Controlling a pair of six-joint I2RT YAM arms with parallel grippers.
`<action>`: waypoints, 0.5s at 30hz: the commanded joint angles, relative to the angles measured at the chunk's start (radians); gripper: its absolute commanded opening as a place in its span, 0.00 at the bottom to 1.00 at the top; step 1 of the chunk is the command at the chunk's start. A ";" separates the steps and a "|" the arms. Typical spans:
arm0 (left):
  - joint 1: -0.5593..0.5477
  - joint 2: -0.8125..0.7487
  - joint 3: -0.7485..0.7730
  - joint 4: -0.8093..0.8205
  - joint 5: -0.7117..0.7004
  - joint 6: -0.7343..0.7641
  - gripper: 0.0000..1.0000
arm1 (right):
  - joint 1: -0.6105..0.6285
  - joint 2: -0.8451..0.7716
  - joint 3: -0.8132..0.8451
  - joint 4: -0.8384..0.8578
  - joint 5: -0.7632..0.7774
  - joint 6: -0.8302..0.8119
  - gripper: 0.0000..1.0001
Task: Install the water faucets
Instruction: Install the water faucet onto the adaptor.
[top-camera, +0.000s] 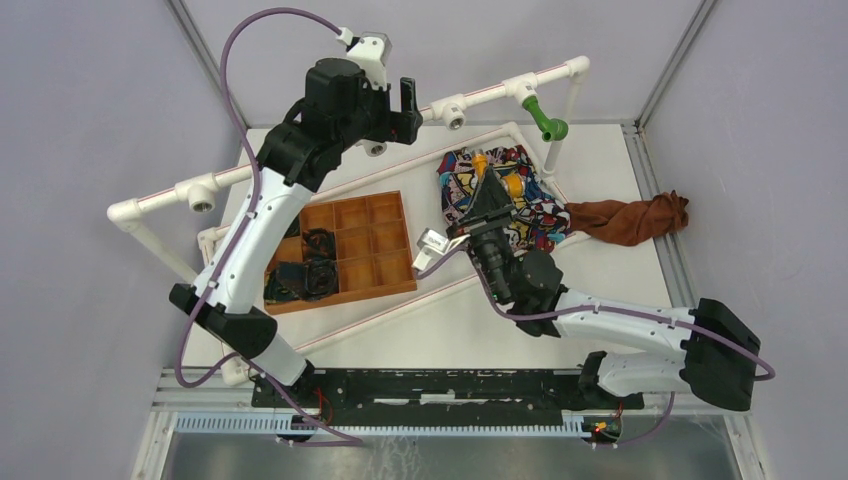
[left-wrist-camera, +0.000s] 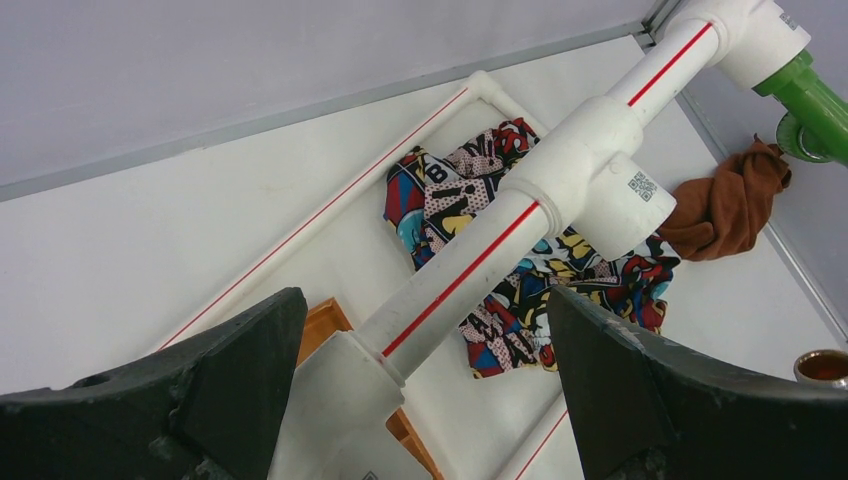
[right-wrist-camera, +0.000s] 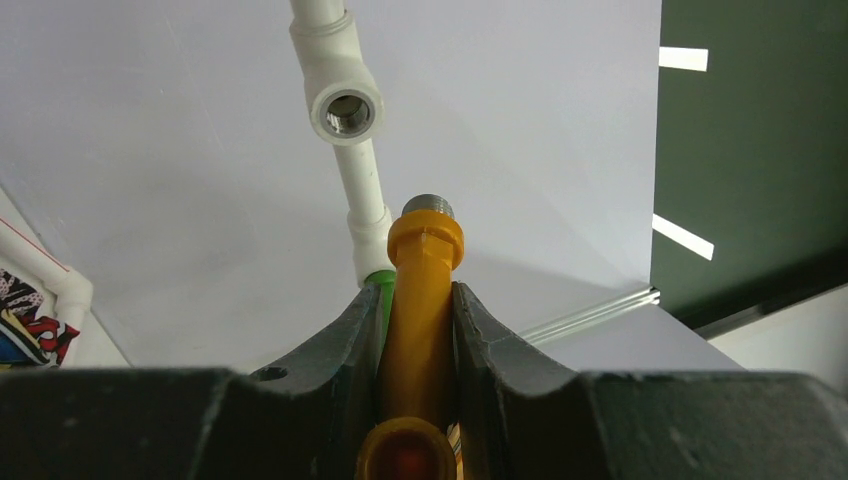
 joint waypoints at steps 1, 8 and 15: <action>0.010 -0.023 -0.040 -0.112 0.014 0.017 0.98 | -0.039 -0.019 0.133 -0.181 -0.076 0.057 0.00; 0.017 -0.023 -0.042 -0.109 0.066 0.015 0.98 | -0.061 -0.001 0.287 -0.512 -0.090 0.173 0.00; 0.018 -0.016 -0.046 -0.129 0.129 0.008 0.99 | -0.082 0.048 0.448 -0.753 -0.097 0.247 0.00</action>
